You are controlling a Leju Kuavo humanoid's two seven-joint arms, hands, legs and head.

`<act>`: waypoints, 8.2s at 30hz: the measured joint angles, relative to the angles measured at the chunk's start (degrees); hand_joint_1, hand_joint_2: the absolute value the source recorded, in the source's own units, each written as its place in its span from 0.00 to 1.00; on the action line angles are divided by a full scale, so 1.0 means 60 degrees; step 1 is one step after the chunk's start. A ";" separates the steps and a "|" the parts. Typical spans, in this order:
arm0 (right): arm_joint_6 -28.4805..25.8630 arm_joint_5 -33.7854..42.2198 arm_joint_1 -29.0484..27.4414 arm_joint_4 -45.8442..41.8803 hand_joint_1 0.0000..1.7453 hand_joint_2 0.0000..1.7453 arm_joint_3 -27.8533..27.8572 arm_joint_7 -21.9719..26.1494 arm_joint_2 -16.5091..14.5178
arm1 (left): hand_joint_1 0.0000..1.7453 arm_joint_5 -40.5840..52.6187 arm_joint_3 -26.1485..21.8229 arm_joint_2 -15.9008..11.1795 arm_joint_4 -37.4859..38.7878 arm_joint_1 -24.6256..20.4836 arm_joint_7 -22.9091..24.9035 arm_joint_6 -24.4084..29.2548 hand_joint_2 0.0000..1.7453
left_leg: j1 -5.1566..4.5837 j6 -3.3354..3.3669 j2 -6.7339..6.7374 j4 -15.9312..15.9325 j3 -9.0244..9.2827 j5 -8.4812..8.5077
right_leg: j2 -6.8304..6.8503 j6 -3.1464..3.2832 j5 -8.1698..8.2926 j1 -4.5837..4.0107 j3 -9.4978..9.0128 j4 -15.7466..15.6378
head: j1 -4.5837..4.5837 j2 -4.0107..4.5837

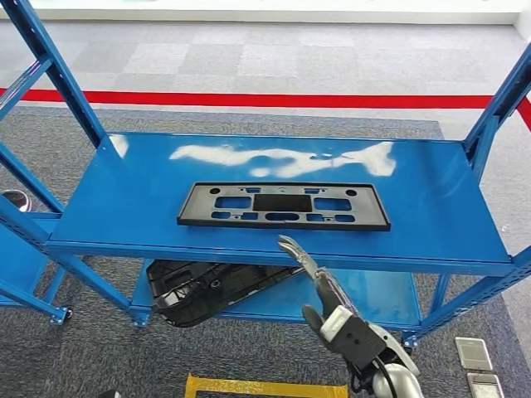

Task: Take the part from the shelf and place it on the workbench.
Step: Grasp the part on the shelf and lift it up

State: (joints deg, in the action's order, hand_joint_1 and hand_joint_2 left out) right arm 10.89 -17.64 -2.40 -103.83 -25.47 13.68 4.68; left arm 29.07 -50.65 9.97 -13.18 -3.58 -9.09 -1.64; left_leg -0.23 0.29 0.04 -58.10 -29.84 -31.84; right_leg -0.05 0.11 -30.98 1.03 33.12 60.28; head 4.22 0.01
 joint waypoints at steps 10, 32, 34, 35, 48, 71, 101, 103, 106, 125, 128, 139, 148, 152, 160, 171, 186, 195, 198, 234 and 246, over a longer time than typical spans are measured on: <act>-0.3314 -0.8172 0.1707 0.2008 0.00 0.00 -0.0924 -0.1818 -0.0968 | 0.00 0.0773 -0.0024 0.0168 0.0000 -0.0017 0.0271 -0.0059 0.00 | 0.0007 -0.0003 0.0000 0.0000 0.0006 0.0003 | 0.0001 -0.0002 -0.0001 -0.0008 0.0000 0.0002 | -0.0001 0.0001; -0.4499 -1.2058 0.3397 0.3934 0.00 0.00 -0.2267 -0.4551 -0.0776 | 0.00 0.1884 0.0336 0.0175 0.0004 -0.0008 0.0475 -0.0131 0.00 | 0.0003 -0.0002 0.0000 -0.0003 0.0008 0.0002 | 0.0002 -0.0003 0.0001 -0.0003 -0.0001 0.0002 | -0.0001 -0.0001; -0.4523 -1.2057 0.3537 0.4226 0.00 0.00 -0.2328 -0.4593 -0.0707 | 0.00 0.1942 0.0369 0.0175 0.0004 -0.0004 0.0463 -0.0131 0.00 | 0.0003 -0.0002 -0.0001 -0.0003 0.0007 0.0002 | 0.0003 -0.0003 0.0001 -0.0003 -0.0001 0.0002 | -0.0001 0.0000; -0.4517 -1.2057 0.3617 0.4364 0.00 0.00 -0.2369 -0.4645 -0.0668 | 0.00 0.1989 0.0387 0.0175 0.0004 -0.0003 0.0447 -0.0131 0.00 | 0.0003 -0.0002 -0.0001 -0.0003 0.0007 0.0002 | 0.0002 -0.0003 0.0001 -0.0003 -0.0001 0.0002 | -0.0001 0.0000; -0.5499 -1.2057 0.4678 0.7493 0.00 0.00 -0.2446 -0.4933 -0.0346 | 0.00 0.2739 0.0547 0.0155 0.0004 0.0002 0.0302 -0.0131 0.00 | 0.0003 -0.0002 -0.0001 -0.0006 0.0008 0.0002 | 0.0003 -0.0004 0.0002 -0.0003 0.0000 0.0002 | -0.0001 0.0001; -0.8292 -1.2057 0.4774 0.8490 0.00 0.00 -0.1364 -0.4295 0.0178 | 0.00 0.3207 0.0527 0.0084 0.0032 0.0032 0.0199 -0.0131 0.00 | 0.0003 -0.0002 -0.0001 -0.0009 0.0008 0.0002 | 0.0002 -0.0005 0.0002 -0.0002 0.0001 0.0002 | -0.0001 0.0001; -0.8161 -1.2057 0.4570 0.8060 0.00 0.00 -0.1277 -0.3515 0.0024 | 0.00 0.3056 0.0215 0.0084 0.0058 0.0019 0.0152 -0.0248 0.00 | -0.0001 0.0001 -0.0002 -0.0016 0.0006 -0.0002 | 0.0002 -0.0011 0.0007 0.0005 0.0000 -0.0003 | -0.0001 -0.0001; -0.8160 -1.2057 0.4564 0.8061 0.00 0.00 -0.1277 -0.3498 0.0001 | 0.00 0.3056 0.0204 0.0081 0.0058 0.0018 0.0144 -0.0248 0.00 | -0.0012 0.0022 -0.0003 -0.0044 -0.0004 -0.0015 | 0.0003 -0.0031 0.0019 0.0027 0.0001 -0.0010 | -0.0001 -0.0001; -0.8157 -1.2057 0.4553 0.8064 0.00 0.00 -0.1277 -0.3475 -0.0035 | 0.00 0.3056 0.0169 0.0069 0.0058 0.0018 0.0137 -0.0250 0.00 | -0.0032 0.0065 -0.0005 -0.0080 -0.0019 -0.0036 | 0.0006 -0.0064 0.0033 0.0053 0.0003 -0.0014 | -0.0001 0.0001; -0.8092 -1.2054 0.4391 0.8071 0.00 0.00 -0.1252 -0.3354 -0.0055 | 0.00 0.3108 0.0111 0.0005 0.0102 -0.0002 -0.0017 -0.0299 0.00 | 0.0240 -0.0188 0.0015 -0.0078 0.0391 -0.0433 | -0.0013 -0.0224 0.0268 0.0156 0.0632 0.0350 | -0.0035 -0.0001; -0.8093 -1.2055 0.4429 0.8051 0.00 0.00 -0.1245 -0.3348 -0.0065 | 0.00 0.3125 0.0111 0.0004 0.0102 -0.0046 -0.0037 -0.0299 0.00 | 0.0249 -0.0259 0.0017 -0.1142 -0.0148 -0.0943 | -0.0005 -0.0102 0.0192 0.0158 0.0567 0.0353 | -0.0034 -0.0001; -0.8097 -1.2050 0.4449 0.7929 0.00 0.00 -0.1244 -0.3234 -0.0145 | 0.00 0.3187 0.0098 -0.0048 0.0131 -0.0005 -0.0106 -0.0275 0.00 | -0.0287 0.0708 -0.0034 -0.0512 -0.0737 0.0371 | -0.0039 -0.0046 0.0021 -0.0005 0.0281 0.0237 | -0.0051 0.0000; -0.7919 -1.1453 0.4434 0.7830 0.00 0.00 -0.1232 -0.2927 -0.0114 | 0.00 0.3189 0.0085 -0.0026 0.0165 -0.0002 -0.0153 -0.0299 0.00 | -0.0066 0.0461 0.0017 0.0061 -0.0355 0.0459 | -0.0006 -0.0409 -0.0659 0.0005 0.1180 0.2118 | -0.0059 0.0000; -0.7686 -1.1062 0.4453 0.7841 0.00 0.00 -0.1220 -0.2705 -0.0087 | 0.00 0.3217 0.0078 -0.0024 0.0168 -0.0017 -0.0166 -0.0299 0.00 | -0.0036 0.0224 0.0004 -0.0127 -0.0364 0.0298 | -0.0006 -0.0366 0.0228 0.0022 0.0281 0.0166 | -0.0058 0.0000; -0.7453 -1.0974 0.4522 0.7911 0.00 0.00 -0.1228 -0.2491 -0.0057 | 0.00 0.3238 0.0049 -0.0029 0.0168 -0.0033 -0.0183 -0.0299 0.00 | 0.0053 -0.0099 -0.0002 -0.1964 -0.1198 -0.0717 | 0.0006 0.0052 0.0178 0.0056 0.0221 0.0061 | -0.0052 0.0002; -0.7383 -1.1016 0.4685 0.8116 0.00 0.00 -0.1381 -0.2381 -0.0067 | 0.00 0.3271 -0.0014 -0.0032 0.0171 -0.0020 -0.0194 -0.0299 0.00 | -0.0016 0.0154 -0.0019 -0.0163 -0.0587 0.0451 | -0.0015 -0.0229 0.0126 0.0062 0.0146 0.0016 | -0.0053 0.0000; -0.7190 -1.0255 0.4641 0.8430 0.00 0.00 -0.1751 -0.1843 0.0189 | 0.00 0.3334 -0.0024 -0.0034 0.0175 -0.0017 -0.0210 -0.0302 0.00 | -0.0021 0.0081 0.0000 -0.0153 -0.0545 0.0416 | -0.0012 -0.0100 0.0211 -0.0006 0.0164 -0.0050 | -0.0046 0.0000; -0.7033 -1.0391 0.4704 0.8563 0.00 0.00 -0.1831 -0.2125 0.0231 | 0.00 0.3377 -0.0039 -0.0036 0.0175 0.0000 -0.0280 -0.0302 0.00 | 0.0134 -0.0176 -0.0001 -0.1998 -0.1435 -0.0162 | 0.0010 0.0029 0.0195 0.0055 0.0116 -0.0065 | -0.0047 0.0002; -0.7100 -1.0670 0.4814 0.8604 0.00 0.00 -0.1868 -0.2361 0.0233 | 0.00 0.3380 -0.0059 -0.0036 0.0175 -0.0021 -0.0305 -0.0302 0.00 | 0.0082 -0.0023 -0.0010 -0.0379 -0.0700 0.0507 | -0.0006 -0.0046 0.0169 0.0038 0.0103 -0.0063 | -0.0047 0.0002; -0.7379 -1.1284 0.4804 0.8392 0.00 0.00 -0.1964 -0.2687 0.0545 | 0.00 0.3706 -0.0027 -0.0045 0.0175 0.0040 -0.1268 -0.0415 0.00 | -0.0015 0.0156 -0.0018 0.0028 -0.0480 0.0517 | -0.0010 -0.0217 0.0193 0.0067 0.0020 -0.0199 | -0.0055 0.0003; -0.7378 -1.1401 0.4856 0.8355 0.00 0.00 -0.1900 -0.2697 0.0625 | 0.00 0.3748 -0.0027 -0.0044 0.0175 0.0030 -0.1333 -0.0419 0.00 | -0.0070 0.0188 -0.0031 0.0028 -0.0433 0.0484 | -0.0017 -0.0252 0.0267 0.0080 -0.0114 -0.0394 | -0.0059 0.0002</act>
State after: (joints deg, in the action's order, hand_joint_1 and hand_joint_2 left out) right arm -33.38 -86.05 26.73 -53.70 -36.87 -2.50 8.43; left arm 51.56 -50.82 9.70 -12.13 -3.40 -17.09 -4.15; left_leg -0.65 1.42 -0.14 -57.93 -32.44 -28.93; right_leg -0.15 -1.40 -29.37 1.51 32.43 57.91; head 3.87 0.02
